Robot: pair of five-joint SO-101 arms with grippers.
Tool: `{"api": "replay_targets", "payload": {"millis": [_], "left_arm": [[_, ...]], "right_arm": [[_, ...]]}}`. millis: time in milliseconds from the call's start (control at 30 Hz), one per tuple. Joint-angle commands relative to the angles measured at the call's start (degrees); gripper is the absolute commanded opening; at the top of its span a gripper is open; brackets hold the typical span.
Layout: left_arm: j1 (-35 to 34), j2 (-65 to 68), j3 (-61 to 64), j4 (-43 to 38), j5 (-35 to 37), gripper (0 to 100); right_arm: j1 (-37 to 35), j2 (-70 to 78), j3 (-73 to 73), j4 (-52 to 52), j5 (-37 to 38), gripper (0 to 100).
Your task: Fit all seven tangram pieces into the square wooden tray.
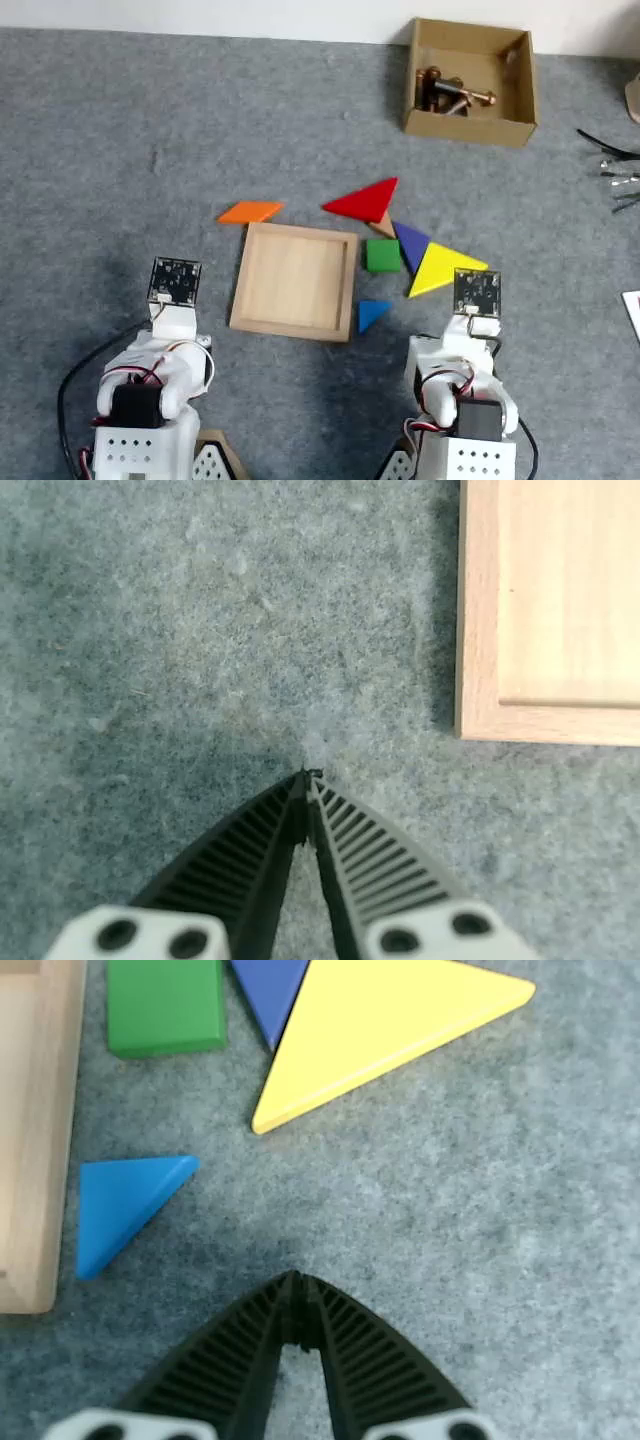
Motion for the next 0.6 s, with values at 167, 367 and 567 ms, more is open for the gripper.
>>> {"api": "replay_targets", "payload": {"millis": [167, 367, 567], "left_arm": [[-0.75, -0.92, 1.1, 0.26, 0.35, 1], [-0.75, -0.92, 1.1, 0.26, 0.35, 1], [-0.75, -0.92, 1.1, 0.26, 0.35, 1]], "right_arm": [[-0.84, -0.66, 6.29, 0.31, -0.26, 0.9], [-1.19, -0.66, 6.29, 0.13, -0.26, 0.9], [-1.98, -0.66, 6.29, 0.31, -0.26, 0.9]]}}
